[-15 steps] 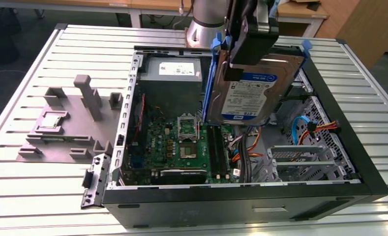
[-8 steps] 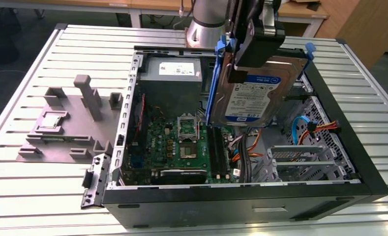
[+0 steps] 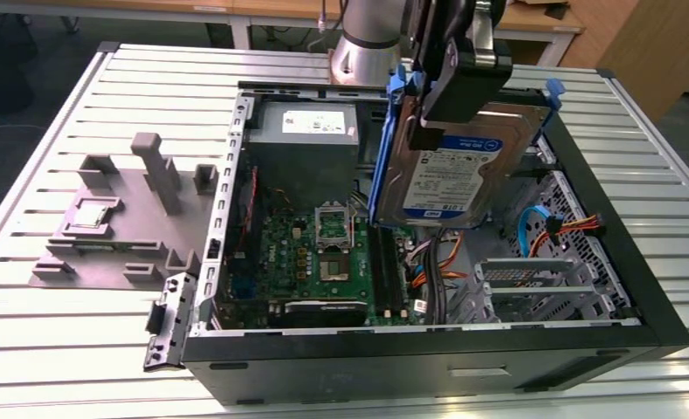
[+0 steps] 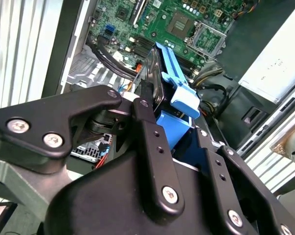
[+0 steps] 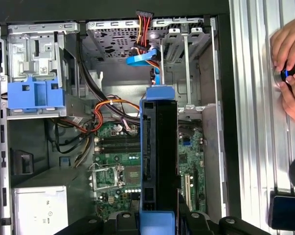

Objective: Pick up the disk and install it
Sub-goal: 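Insert the disk into the insertion slot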

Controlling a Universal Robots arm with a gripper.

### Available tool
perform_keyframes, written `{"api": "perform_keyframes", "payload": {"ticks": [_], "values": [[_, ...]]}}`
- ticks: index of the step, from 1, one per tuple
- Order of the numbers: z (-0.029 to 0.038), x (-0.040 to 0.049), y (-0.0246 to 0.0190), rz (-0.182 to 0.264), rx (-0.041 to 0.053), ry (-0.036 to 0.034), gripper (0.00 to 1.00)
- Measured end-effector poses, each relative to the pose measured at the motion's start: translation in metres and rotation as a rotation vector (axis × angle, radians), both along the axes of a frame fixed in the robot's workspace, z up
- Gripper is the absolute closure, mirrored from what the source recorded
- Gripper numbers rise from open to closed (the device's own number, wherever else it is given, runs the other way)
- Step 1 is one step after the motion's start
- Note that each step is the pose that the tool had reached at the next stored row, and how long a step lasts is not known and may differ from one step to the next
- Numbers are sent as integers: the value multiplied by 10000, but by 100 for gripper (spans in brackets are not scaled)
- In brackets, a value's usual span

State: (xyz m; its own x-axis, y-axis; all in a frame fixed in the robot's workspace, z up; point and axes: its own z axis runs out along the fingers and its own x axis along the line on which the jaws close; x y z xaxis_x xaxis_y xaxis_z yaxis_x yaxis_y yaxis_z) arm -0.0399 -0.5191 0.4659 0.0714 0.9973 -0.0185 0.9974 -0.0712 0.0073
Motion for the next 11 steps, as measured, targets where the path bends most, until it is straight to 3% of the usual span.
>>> {"api": "perform_keyframes", "payload": {"ticks": [4,6,11], "values": [[-4,0,-18,0,-146,-2,63],[-8,0,-27,-1,-144,-21,63],[-22,17,-58,1,-38,-28,63]]}}
